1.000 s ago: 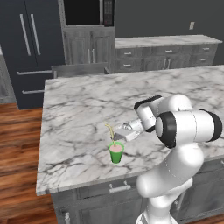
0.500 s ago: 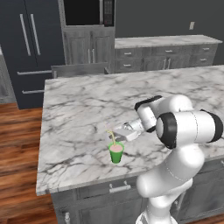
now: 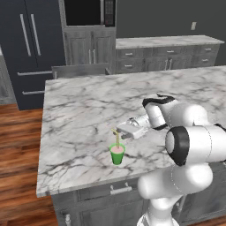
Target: Pick up the straw from the left drawer and put it inside the smoothie cup.
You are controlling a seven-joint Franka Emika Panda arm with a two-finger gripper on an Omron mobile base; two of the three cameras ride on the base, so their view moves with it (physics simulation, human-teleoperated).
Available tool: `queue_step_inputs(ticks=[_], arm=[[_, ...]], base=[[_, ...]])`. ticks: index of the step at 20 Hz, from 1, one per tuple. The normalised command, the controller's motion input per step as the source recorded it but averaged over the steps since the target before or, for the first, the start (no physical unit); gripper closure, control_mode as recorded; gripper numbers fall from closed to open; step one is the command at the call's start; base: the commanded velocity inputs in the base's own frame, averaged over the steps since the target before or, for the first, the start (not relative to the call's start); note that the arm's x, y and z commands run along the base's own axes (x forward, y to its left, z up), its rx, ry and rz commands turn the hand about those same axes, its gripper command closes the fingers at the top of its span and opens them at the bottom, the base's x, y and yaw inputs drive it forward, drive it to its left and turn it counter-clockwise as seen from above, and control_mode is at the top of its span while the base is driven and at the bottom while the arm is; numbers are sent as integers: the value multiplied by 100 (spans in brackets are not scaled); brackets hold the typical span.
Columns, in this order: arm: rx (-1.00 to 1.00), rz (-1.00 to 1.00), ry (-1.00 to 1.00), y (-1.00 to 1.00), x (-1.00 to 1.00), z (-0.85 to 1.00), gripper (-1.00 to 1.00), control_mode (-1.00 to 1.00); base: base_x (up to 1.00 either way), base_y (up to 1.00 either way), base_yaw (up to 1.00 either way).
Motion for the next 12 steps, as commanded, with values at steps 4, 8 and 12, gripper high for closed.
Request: queue_step_inputs(ticks=[4,8,12], arm=[[-1,-4,0,-21,-19,13,-100,-100],[-14,-4,5,1,0,-29,-100,-100],[-25,-10,2,22,3,-40,-100,-100]], base=[[0,0,0],[0,0,0],[0,0,0]])
